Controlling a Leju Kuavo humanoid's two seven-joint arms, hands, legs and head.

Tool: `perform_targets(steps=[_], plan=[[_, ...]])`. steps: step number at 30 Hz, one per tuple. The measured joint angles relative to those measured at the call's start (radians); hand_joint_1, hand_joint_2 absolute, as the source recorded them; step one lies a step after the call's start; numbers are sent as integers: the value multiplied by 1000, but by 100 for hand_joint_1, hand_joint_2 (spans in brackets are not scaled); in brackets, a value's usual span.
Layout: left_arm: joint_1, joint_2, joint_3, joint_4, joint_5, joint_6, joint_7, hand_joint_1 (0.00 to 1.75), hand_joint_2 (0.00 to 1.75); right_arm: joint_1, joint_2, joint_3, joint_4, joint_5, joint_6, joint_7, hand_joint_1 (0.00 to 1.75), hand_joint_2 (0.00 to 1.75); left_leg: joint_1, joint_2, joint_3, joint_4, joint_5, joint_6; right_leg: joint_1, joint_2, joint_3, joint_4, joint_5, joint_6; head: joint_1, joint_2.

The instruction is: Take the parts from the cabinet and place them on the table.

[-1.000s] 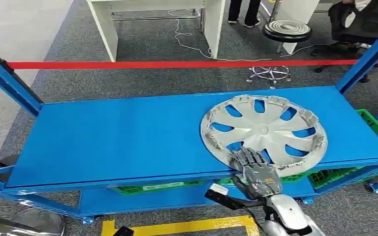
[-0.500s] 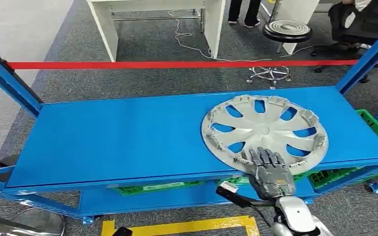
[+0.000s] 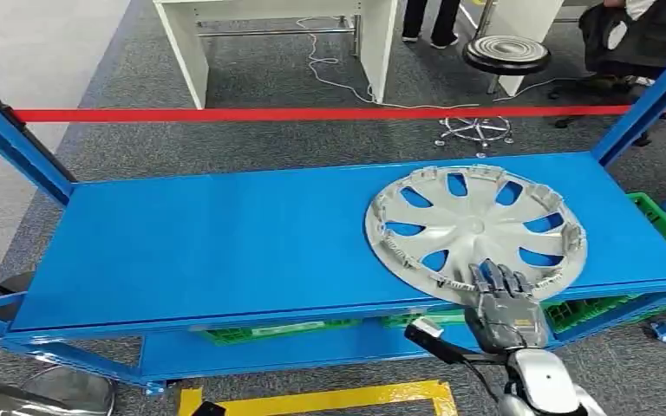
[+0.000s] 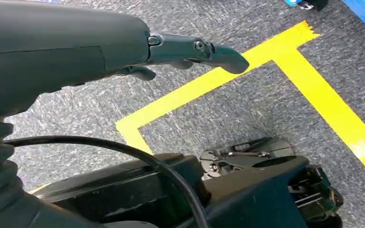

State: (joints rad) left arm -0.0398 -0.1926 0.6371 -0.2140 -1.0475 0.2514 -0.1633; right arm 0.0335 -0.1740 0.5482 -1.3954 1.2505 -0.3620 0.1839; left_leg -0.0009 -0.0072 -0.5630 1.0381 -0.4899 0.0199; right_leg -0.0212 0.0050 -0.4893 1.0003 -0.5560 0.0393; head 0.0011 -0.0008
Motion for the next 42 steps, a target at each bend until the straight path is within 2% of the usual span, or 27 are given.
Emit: perform_targets(steps=[1,20,35,42], plan=[[1,1,0,0,0,2,-2,0,175,2,-2,0,-1,0,-2,0,175,175,0,0,0,0,0,0,0,0,0,0,0,0,0,0],[11,6,24,0,0,42,-33,0,175,21,-25,-23,-29,0,-68,-15,175,175,0,-1,0,0,0,0,0,-1,0,0,0,0,0,0],[11,2,43,0,3,67,-47,0,175,41,-37,-23,-42,3,-86,-18,175,175,0,-1,0,0,0,0,0,-1,0,0,-1,-1,0,0],[7,-3,43,0,0,62,-48,0,175,58,-38,-29,-60,61,-204,-56,175,175,0,-1,-1,0,0,0,0,-1,0,0,-1,-1,0,0]])
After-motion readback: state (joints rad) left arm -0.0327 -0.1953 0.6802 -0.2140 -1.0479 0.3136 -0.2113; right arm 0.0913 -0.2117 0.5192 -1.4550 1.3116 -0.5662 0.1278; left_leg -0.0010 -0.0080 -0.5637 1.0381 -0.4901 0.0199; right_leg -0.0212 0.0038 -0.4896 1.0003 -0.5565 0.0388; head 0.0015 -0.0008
